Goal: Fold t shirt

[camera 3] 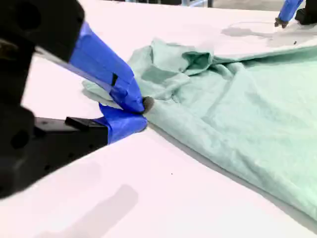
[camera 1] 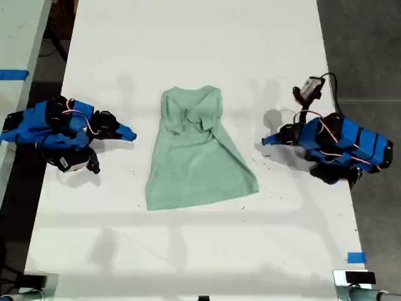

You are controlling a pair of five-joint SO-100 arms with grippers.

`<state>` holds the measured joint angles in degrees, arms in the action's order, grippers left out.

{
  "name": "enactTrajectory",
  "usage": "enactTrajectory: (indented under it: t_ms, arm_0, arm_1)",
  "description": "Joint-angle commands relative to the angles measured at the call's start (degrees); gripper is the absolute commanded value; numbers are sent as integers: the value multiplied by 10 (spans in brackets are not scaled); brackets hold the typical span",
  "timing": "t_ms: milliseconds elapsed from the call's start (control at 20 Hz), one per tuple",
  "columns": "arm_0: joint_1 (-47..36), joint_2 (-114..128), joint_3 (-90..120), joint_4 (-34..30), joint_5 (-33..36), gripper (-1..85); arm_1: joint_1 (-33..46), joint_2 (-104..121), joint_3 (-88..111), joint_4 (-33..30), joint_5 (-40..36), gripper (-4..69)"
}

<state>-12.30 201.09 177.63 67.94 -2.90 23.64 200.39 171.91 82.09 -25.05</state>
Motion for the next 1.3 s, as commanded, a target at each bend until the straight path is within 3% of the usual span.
enactTrajectory:
  t_ms: [0, 400, 500, 750, 800, 950, 1100, 1250]
  arm_0:
    - [18, 16, 57, -65, 9, -1]
    - [18, 16, 57, -64, 9, -1]
    - [16, 16, 57, -64, 9, -1]
    - [9, 16, 57, -64, 11, -1]
    - [11, 16, 57, -64, 11, -1]
    - [12, 16, 56, -64, 11, -1]
    - [11, 16, 56, -64, 13, -1]
    - [12, 16, 56, -64, 13, -1]
  arm_1:
    - [-6, 6, 40, -17, 50, 1]
    - [-21, 5, 20, -25, 30, 1]
    - [-40, -10, -83, 42, 23, -8]
    - [-143, -381, -306, 18, 87, -5]
    - [-173, -441, -337, 11, 116, 51]
    - [-274, -598, -432, -3, 177, 470]
    - [-345, -765, -551, 11, 245, 397]
    - [-371, -806, -563, -22, 287, 306]
